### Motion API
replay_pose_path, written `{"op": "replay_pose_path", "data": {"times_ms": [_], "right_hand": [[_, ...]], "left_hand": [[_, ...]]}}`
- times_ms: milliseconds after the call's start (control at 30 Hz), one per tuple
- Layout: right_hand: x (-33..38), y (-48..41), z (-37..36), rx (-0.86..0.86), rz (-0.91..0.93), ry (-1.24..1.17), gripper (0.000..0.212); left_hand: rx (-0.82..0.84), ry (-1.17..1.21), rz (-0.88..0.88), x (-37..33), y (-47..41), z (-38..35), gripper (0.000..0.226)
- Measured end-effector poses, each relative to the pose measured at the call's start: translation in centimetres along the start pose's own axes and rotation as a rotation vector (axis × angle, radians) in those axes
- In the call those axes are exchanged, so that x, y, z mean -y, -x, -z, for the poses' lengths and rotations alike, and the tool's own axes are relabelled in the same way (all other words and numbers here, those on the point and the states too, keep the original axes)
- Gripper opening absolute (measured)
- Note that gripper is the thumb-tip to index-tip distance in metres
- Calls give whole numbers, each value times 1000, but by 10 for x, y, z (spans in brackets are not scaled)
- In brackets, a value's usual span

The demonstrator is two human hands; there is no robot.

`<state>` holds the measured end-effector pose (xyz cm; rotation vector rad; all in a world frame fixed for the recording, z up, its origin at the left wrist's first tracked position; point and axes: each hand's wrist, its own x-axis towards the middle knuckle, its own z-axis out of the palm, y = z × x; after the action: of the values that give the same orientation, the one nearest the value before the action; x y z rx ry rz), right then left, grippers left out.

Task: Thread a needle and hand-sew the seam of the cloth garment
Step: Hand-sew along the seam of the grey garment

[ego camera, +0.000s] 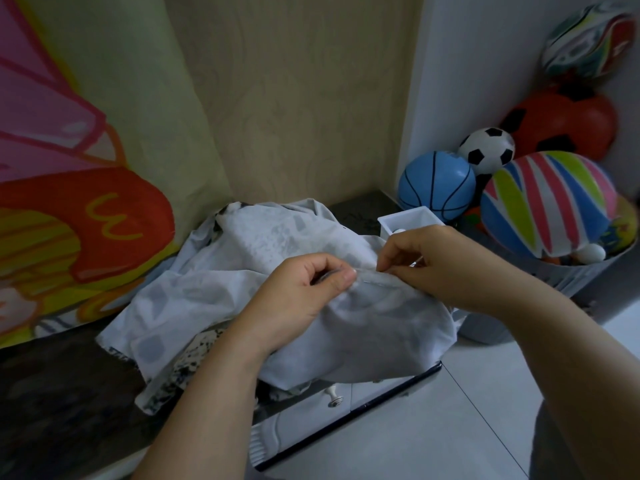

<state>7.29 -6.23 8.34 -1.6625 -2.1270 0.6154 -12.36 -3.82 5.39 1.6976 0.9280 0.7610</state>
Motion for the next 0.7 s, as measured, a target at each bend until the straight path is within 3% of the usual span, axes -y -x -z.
{"op": "replay_pose_path", "data": {"times_ms": [233,700], "right_hand": [[3,-1,-1,16,27,12,28],[9,1,1,-32,78,-41,35]], "left_hand": [[1,10,17,1,0,1,14],[90,298,176,-8,6,0,13]]}}
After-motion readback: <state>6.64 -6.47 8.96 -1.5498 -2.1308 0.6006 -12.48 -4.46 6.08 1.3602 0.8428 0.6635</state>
